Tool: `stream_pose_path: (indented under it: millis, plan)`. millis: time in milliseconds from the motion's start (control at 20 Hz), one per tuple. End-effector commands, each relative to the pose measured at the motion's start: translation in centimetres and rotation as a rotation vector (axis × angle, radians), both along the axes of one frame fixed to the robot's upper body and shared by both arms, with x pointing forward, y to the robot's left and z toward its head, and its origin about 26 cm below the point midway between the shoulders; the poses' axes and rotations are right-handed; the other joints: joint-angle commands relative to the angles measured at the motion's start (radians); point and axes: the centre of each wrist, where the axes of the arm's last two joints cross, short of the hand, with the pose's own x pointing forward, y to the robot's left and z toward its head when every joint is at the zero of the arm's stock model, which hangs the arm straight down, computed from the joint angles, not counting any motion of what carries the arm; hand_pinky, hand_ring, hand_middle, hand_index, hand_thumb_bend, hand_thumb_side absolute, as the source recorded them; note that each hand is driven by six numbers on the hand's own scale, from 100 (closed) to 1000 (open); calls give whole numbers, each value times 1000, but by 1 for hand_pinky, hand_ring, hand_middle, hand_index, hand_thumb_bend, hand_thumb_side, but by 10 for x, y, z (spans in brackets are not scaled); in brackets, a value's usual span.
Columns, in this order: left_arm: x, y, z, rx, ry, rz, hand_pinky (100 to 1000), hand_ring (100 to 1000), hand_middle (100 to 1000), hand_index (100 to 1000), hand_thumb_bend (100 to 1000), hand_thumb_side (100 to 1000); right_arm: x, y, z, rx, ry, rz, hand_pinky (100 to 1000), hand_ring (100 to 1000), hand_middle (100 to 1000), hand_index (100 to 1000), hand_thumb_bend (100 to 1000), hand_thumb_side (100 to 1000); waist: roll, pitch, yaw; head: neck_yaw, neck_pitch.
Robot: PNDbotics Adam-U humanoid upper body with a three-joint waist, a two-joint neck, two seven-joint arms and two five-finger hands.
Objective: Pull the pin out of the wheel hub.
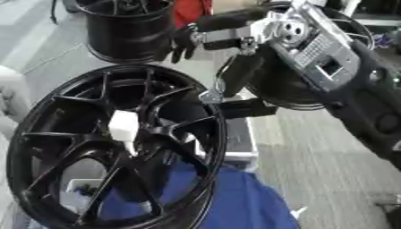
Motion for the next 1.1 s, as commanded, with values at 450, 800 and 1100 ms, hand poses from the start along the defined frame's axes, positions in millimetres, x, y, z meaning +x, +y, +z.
stream_pose_path:
  millis: [450, 800, 1100]
  plan:
    - [3, -1, 11, 29, -31, -25, 610, 644, 663, 859, 129, 627, 5, 53, 0, -106, -34, 168, 831, 884, 918, 954, 172, 100, 3, -6, 20, -37, -25]
    - [4, -3, 13, 29, -37, -36, 611, 644, 663, 859, 130, 626, 5, 72, -13, -141, -46, 230, 831, 881, 911, 937, 108, 100, 2, -2, 39, -53, -31]
    - [5, -4, 14, 28, -39, -41, 611, 644, 662, 858, 130, 627, 5, 84, -26, -156, -30, 268, 829, 880, 911, 930, 100, 100, -1, 1, 48, -59, -33]
